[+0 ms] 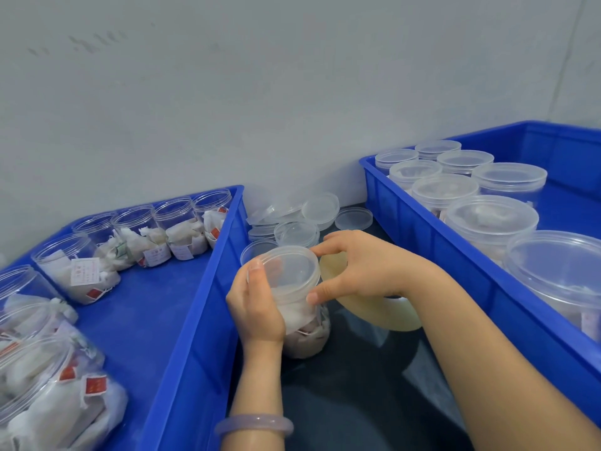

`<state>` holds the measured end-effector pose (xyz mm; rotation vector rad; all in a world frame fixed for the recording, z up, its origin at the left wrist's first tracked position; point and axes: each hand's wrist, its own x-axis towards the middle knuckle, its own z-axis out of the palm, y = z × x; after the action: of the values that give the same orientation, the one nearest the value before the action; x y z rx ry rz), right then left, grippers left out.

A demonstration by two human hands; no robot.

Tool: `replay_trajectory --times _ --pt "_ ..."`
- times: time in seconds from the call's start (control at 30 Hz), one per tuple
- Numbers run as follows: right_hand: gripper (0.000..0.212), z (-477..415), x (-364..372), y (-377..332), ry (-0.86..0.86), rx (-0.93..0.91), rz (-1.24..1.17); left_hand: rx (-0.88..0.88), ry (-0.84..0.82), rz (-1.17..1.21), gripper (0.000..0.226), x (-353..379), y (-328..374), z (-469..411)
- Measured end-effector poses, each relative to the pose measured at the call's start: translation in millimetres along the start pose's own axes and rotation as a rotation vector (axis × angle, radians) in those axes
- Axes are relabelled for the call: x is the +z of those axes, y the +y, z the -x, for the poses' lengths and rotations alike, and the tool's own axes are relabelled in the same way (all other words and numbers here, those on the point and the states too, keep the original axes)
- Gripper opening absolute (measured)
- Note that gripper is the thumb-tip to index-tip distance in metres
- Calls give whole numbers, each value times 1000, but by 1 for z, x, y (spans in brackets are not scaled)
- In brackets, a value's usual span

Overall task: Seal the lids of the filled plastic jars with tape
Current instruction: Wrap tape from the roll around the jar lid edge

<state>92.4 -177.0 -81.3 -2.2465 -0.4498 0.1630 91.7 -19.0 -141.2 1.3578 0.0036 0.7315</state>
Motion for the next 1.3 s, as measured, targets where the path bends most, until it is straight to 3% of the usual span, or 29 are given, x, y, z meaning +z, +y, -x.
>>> replay_trajectory --times 0.13,0.27,0.33,0.43,0.5,0.57,0.7,0.77,0.87,0.93,1.0,1.1,1.2,1.3 --pt "67 -4 4 5 55 23 41 14 -32 13 28 -1 -1 -2" --pt "67 -3 10 8 95 27 -10 -87 -143 32 24 -5 1 -4" --pt "66 -4 11 8 118 20 -38 -96 -200 -103 21 -8 7 -3" --pt "58 -4 9 9 120 -14 -57 75 -442 -459 60 -17 29 -8" --pt "52 -3 7 9 80 -36 -63 10 -704 -618 90 -20 46 -9" --pt "59 -2 4 9 7 -28 -83 -46 -846 -816 93 -20 59 -10" --pt "66 2 0 5 -117 -22 -124 -108 -805 -992 72 3 78 -19" --pt "75 3 -2 6 -141 -16 -86 -185 -817 -1079 74 13 84 -22" --pt "106 1 -5 11 -131 35 11 -257 -837 -1120 79 22 84 -26" --pt "125 -1 -5 13 -84 77 5 -287 -877 -1170 91 23 85 -28" --pt "131 -2 -4 15 -18 111 -6 -315 -907 -1233 96 26 86 -28" --pt "140 3 1 12 76 249 -14 -270 -801 -1275 59 35 84 -19" --pt "132 14 5 6 92 344 -67 -236 -750 -1282 45 40 79 -16" --pt "102 20 10 3 56 342 -26 -235 -749 -1259 42 39 79 -17"
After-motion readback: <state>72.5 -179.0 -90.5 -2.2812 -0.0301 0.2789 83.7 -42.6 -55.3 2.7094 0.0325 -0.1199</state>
